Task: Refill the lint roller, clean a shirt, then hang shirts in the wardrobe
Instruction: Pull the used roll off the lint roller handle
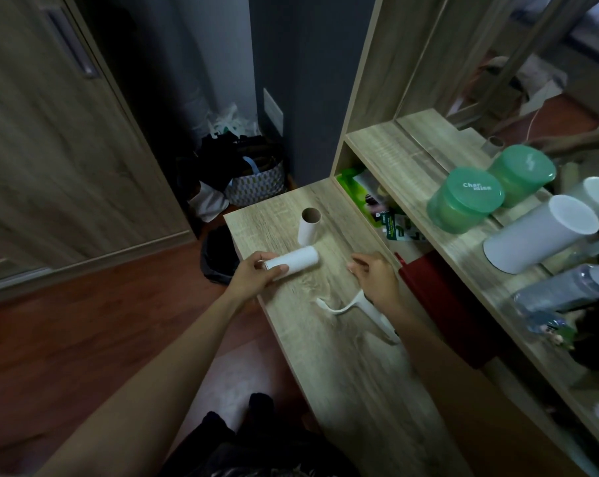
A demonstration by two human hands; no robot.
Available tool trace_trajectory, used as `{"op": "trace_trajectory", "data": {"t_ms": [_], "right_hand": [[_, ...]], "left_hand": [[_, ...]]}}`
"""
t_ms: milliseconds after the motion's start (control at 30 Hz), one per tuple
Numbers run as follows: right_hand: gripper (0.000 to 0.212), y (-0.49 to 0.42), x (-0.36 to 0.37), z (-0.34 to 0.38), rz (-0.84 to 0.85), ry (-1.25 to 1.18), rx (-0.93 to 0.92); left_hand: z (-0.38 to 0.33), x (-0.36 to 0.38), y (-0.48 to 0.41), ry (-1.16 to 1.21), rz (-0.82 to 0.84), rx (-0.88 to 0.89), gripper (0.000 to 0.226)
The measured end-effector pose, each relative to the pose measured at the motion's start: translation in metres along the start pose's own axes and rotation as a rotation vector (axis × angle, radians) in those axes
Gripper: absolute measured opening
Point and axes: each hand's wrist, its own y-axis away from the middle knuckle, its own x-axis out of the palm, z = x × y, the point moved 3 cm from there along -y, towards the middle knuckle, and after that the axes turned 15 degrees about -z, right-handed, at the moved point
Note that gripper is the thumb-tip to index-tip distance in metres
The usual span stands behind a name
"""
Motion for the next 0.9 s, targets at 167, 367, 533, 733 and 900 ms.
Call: {"op": "trace_trajectory", "data": {"t_ms": [167,367,533,733,900], "right_hand": [[0.031,0.008,-0.006,0.04,0.106,-0.3,0.005],[0.044,0.024,-0.001,0.068,0.219,-0.68,0.211],[0.04,0.031,0.003,0.079,0.117,-0.726,0.231],[0.041,0.028,0.001,0.074,0.112,-0.738,0.259],[0.041,0.025,-0.004,0.065,0.116,-0.844,0.404]], "left_hand": [[-0.005,-0.003,-0.004,0.048,0.007,0.015,0.038],[-0.01,-0.001,-0.01,0.19,-0.008,-0.006,0.031],[-0.009,0.007,-0.014,0.361,-0.007,-0.101,0.031],[-0.005,0.016,-0.018,0.424,0.059,-0.19,0.03],[-0.001,0.017,-0.013,0.621,0.094,-0.39,0.032]]}}
